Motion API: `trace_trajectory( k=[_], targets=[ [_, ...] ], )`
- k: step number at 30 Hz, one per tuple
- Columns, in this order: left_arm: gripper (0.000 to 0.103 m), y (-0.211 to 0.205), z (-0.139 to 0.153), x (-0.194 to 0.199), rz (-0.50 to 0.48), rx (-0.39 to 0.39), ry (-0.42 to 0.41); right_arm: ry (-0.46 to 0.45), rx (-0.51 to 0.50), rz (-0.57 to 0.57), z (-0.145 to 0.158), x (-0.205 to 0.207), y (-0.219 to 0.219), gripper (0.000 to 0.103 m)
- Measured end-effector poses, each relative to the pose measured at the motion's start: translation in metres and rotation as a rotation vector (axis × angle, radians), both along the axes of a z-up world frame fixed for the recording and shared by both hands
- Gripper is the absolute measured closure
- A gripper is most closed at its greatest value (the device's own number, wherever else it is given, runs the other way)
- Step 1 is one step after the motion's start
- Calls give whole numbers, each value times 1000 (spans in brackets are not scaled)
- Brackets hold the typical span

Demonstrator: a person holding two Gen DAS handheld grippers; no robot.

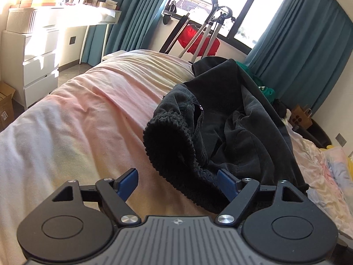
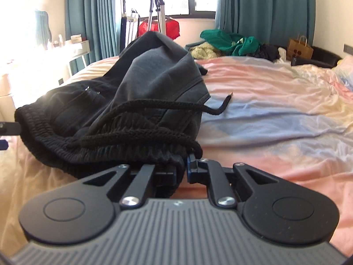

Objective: Fold clothes
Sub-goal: 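Lift the sweatpants up by the waistband with both grippers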

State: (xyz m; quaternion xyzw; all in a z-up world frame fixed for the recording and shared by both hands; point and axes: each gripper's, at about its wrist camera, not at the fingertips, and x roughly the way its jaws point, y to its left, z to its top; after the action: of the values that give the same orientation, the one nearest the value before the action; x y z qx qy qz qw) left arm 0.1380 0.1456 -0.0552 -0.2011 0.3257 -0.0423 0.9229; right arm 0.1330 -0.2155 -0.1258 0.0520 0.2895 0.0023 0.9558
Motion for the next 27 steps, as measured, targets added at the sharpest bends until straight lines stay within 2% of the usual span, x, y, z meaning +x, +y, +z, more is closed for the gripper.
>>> trace_trajectory(
  k=[2, 4, 10, 12, 14, 16, 18, 24, 27],
  targets=[
    [21, 7, -3, -1, 19, -68, 21, 57, 86, 4, -8, -7, -9, 87],
    [20, 10, -6, 2, 40, -88, 29, 95, 210, -18, -12, -14, -25, 87],
    [14, 19, -17, 12, 105, -142, 50, 67, 467, -2, 3, -42, -58, 86],
    [14, 22, -20, 16, 127, -160, 57, 75, 524, 38, 8, -47, -64, 76],
    [14, 26, -23, 19, 148, -178, 65, 75, 565, 73, 10, -47, -69, 42],
    [14, 29, -27, 22, 170, -197, 72, 73, 614, 82, 9, -44, -74, 30],
    [14, 32, -30, 26, 192, -215, 79, 75, 671, 74, 5, -39, -79, 30],
    [14, 27, -36, 39, 154, -248, 47, 151, 823, -35, -20, -13, -99, 30],
    [15, 25, -39, 45, 135, -264, 31, 185, 855, -53, -28, 8, -101, 30]
  ],
)
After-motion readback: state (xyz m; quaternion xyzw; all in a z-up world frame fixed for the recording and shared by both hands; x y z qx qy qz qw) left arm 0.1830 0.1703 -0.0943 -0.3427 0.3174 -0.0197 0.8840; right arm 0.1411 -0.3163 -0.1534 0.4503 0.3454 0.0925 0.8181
